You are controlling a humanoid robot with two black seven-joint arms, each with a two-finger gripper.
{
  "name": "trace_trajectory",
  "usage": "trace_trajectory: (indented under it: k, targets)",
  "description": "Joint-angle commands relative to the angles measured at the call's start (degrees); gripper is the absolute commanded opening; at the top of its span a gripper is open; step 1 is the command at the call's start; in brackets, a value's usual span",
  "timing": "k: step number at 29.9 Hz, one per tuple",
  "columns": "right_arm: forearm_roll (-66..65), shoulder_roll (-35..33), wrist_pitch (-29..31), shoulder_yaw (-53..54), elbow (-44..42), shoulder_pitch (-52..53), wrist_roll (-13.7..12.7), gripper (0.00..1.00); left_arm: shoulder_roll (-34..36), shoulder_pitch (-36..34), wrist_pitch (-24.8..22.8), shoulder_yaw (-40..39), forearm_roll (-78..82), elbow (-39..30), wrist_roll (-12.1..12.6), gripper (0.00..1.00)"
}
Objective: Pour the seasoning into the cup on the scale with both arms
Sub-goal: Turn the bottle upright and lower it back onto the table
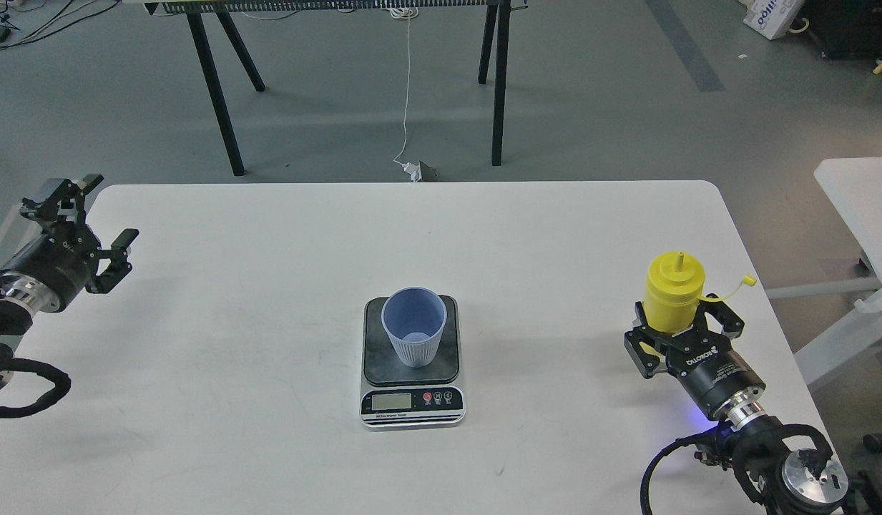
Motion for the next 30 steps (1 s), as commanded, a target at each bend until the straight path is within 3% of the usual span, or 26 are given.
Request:
trace_trajectory:
  k: [1,18,22,25,28,30]
  targets:
    - [0.0,0.0,1.3,-2.0,-1.1,0.2,0.0,0.17,0.1,0.1,0.0,0.0,-0.2,0.1,0.0,0.99]
    - [-0.1,0.0,3.2,-8.9,-11.0,5.5,0.0,0.48,1.1,0.1,0.0,0.0,-0.2,0.0,0.0,0.99]
    - [0.0,0.0,3.2,-9.3,-11.1,5.3,0.0,0.79,1.7,0.0,0.0,-0.1,-0.2,0.1,0.0,0.99]
    - [0.1,0.0,3.2,-9.2,-10.5,4.9,0.0,0.83,1.7,0.0,0.0,-0.1,-0.2,0.0,0.0,0.99]
    - [0.2,0.0,3.2,-9.2,-10.3,4.8,0.0,0.94,1.5,0.0,0.0,-0.1,-0.2,0.0,0.0,0.99]
    - [0.2,0.0,3.2,-9.2,-9.4,4.3,0.0,0.94,1.5,0.0,0.0,-0.1,-0.2,-0.1,0.0,0.99]
